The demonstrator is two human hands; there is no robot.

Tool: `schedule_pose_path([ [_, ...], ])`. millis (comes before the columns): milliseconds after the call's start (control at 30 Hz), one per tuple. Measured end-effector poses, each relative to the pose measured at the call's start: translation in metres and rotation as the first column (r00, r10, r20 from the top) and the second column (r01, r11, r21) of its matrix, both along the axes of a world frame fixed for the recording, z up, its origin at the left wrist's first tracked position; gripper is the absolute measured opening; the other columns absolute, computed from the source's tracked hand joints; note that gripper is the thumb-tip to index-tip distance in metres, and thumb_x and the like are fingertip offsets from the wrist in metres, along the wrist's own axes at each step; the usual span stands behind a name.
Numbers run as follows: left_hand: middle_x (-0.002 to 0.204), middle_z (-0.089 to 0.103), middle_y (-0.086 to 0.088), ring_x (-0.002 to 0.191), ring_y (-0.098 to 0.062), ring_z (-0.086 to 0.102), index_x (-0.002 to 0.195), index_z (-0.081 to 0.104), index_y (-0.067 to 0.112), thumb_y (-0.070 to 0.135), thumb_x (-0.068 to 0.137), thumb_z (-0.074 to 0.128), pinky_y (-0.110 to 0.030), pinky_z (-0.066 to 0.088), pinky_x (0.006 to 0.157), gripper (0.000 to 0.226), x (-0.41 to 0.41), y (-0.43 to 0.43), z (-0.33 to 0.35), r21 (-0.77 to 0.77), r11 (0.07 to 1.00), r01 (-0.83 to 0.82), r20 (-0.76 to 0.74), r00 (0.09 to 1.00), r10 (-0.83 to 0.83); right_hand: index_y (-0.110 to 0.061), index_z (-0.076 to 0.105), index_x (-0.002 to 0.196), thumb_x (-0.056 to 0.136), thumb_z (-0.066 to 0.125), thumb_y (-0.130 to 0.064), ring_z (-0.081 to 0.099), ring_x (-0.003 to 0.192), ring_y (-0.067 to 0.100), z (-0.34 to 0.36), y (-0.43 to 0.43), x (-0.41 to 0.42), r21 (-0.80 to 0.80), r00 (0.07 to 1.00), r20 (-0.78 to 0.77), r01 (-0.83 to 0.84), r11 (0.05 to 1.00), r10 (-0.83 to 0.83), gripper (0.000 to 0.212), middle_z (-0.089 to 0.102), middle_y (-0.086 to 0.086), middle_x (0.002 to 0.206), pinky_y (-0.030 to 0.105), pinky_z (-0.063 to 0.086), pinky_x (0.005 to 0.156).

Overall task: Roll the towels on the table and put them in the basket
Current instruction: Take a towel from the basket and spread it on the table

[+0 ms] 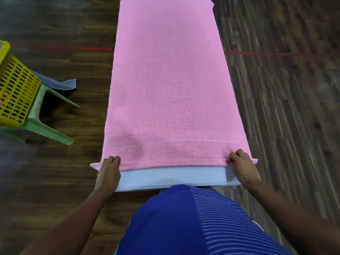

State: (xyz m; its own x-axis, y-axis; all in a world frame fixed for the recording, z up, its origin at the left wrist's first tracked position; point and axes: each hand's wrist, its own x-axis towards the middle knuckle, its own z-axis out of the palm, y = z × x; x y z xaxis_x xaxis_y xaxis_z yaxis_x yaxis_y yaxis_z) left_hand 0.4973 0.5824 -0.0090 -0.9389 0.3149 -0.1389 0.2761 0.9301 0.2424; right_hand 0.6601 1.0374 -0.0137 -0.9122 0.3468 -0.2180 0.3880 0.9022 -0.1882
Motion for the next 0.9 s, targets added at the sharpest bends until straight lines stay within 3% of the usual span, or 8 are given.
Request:
schedule_pose_path([
  [133,0.108,0.060,-0.021,0.096,-0.036,0.057,0.111,0.062,-0.007,-0.011,0.068,0.068,-0.049,0.054,0.073,0.044,0.011,-0.011,-0.006,0.041,0.996,0.081,0.013,0.997,-0.082,-0.008,0.059,0.102,0.075,0.071,-0.007,0.049,0.087,0.028,-0.006,-0.010,0.015,0.002,0.995,-0.067,-0.075,0.997,0.075,0.030,0.058,0.011,0.104,0.043,0.047,0.070],
  [400,0.091,0.072,-0.019,0.087,-0.037,0.067,0.094,0.074,-0.003,-0.008,0.071,0.074,-0.048,0.057,0.072,0.023,-0.001,-0.012,0.004,0.057,0.996,0.063,-0.005,0.998,-0.063,-0.010,0.071,0.099,0.080,0.072,-0.006,0.059,0.086,0.030,0.004,-0.008,0.006,0.000,0.992,-0.123,0.007,1.000,-0.007,0.020,0.071,0.004,0.098,0.039,0.051,0.064],
  [467,0.086,0.073,-0.016,0.084,-0.036,0.066,0.090,0.075,-0.001,0.004,0.077,0.069,-0.046,0.055,0.072,0.015,-0.002,-0.015,0.008,0.059,0.995,0.085,-0.019,0.996,-0.084,-0.009,0.072,0.092,0.077,0.071,-0.004,0.059,0.078,0.031,0.005,-0.002,0.004,0.013,0.996,-0.077,-0.036,0.999,0.037,0.015,0.072,0.006,0.088,0.042,0.051,0.064],
  [533,0.083,0.073,-0.009,0.082,-0.031,0.063,0.086,0.076,0.005,0.023,0.080,0.053,-0.045,0.051,0.072,0.030,0.001,-0.021,0.011,-0.008,0.988,0.152,-0.008,0.988,-0.152,-0.010,0.072,0.085,0.079,0.066,-0.009,0.055,0.074,0.029,0.003,0.004,0.006,0.033,0.996,-0.014,-0.083,0.996,0.083,0.009,0.070,0.007,0.081,0.041,0.048,0.063],
  [633,0.086,0.067,-0.002,0.087,-0.024,0.054,0.083,0.074,0.012,0.034,0.081,0.044,-0.047,0.043,0.078,0.038,-0.002,-0.024,0.009,-0.076,0.988,0.137,0.024,0.990,-0.135,-0.014,0.070,0.082,0.081,0.044,-0.027,0.052,0.076,0.026,0.003,0.004,0.003,0.022,0.996,0.061,-0.063,0.998,0.062,0.029,0.066,0.004,0.078,0.038,0.035,0.070],
  [700,0.089,0.062,-0.003,0.091,-0.024,0.050,0.083,0.072,0.013,0.031,0.083,0.043,-0.049,0.037,0.086,0.034,-0.007,-0.017,0.009,-0.077,0.997,0.031,0.071,0.997,-0.025,-0.016,0.069,0.087,0.086,0.042,-0.027,0.053,0.084,0.026,0.006,0.001,-0.004,0.025,0.997,0.082,-0.002,1.000,0.000,0.029,0.066,0.004,0.086,0.039,0.031,0.077],
  [767,0.094,0.061,-0.007,0.095,-0.028,0.049,0.093,0.067,0.011,0.025,0.087,0.046,-0.050,0.035,0.089,0.026,-0.011,-0.008,0.010,-0.074,0.995,-0.061,0.063,0.996,0.066,-0.016,0.066,0.094,0.087,0.058,-0.020,0.053,0.090,0.029,0.009,-0.002,-0.010,0.036,0.998,0.033,0.056,0.998,-0.058,0.011,0.063,0.004,0.094,0.043,0.033,0.082],
  [900,0.092,0.056,-0.018,0.085,-0.036,0.048,0.098,0.057,0.002,-0.001,0.084,0.061,-0.053,0.044,0.074,0.015,-0.009,0.000,0.007,0.066,0.990,-0.122,-0.051,0.991,0.126,-0.009,0.060,0.093,0.083,0.064,-0.008,0.053,0.081,0.032,0.007,-0.005,-0.009,-0.087,0.995,-0.028,0.092,0.992,-0.095,0.011,0.054,0.007,0.092,0.039,0.044,0.065],
])
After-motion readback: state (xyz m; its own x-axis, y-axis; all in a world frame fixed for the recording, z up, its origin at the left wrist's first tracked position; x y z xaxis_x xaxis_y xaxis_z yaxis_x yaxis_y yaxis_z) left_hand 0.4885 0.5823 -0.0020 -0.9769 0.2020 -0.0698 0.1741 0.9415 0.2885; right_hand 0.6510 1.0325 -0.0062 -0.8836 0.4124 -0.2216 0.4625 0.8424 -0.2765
